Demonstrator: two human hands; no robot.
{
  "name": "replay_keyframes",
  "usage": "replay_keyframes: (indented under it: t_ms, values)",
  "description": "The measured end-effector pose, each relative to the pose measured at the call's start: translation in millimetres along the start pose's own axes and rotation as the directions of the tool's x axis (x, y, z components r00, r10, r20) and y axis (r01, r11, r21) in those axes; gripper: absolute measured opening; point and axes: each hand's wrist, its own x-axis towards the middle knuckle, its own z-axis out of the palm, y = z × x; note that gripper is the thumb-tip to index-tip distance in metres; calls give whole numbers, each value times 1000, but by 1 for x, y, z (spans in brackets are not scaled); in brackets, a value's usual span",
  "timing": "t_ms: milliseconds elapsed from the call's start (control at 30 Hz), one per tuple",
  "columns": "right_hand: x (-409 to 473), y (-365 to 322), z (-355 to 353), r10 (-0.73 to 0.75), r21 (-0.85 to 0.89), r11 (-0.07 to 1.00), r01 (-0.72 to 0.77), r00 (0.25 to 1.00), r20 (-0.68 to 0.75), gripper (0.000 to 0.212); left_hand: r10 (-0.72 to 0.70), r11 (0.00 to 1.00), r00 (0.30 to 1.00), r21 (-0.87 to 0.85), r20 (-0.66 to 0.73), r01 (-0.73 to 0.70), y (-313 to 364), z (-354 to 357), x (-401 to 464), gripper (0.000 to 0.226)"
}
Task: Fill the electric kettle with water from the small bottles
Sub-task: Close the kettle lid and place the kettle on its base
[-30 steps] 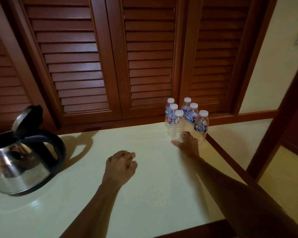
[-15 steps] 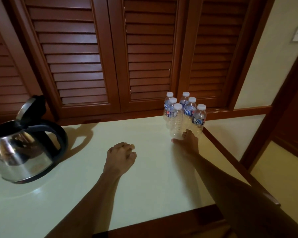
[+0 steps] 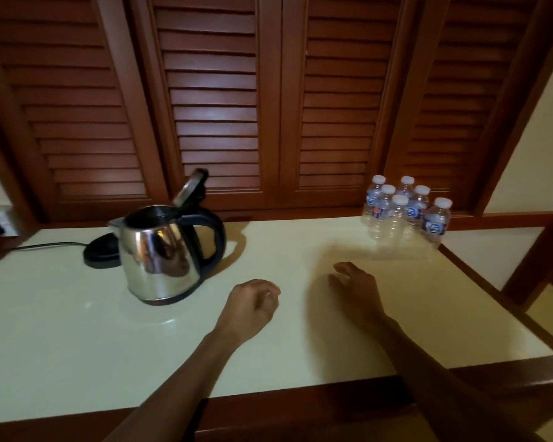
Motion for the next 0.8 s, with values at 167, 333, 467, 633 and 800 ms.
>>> replay_keyframes:
  t_ms: [167,333,467,633,800]
  values:
    - [0,-102,62,-161,230,959,167,986,-45,31,-17,997,995,-83,-98,8,-36,-81,-41,12]
    - [15,-195,91,-257,440,850,289,957,-132,31,-108,987,954,-144,-278,70,-56,-152,-73,19]
    - [20,-234,105,-301,505,785,358,934,-195,32,-196,971,891,-207,-411,118,-72,-199,-72,14]
    - [28,-254,118,-353,404,825,395,919,-177,37,-259,948,897,-273,-358,165,-89,-238,-48,54]
    - [28,-261,126,-366,281,873,400,916,-165,38,-275,922,943,-329,-189,203,-99,-244,-32,84]
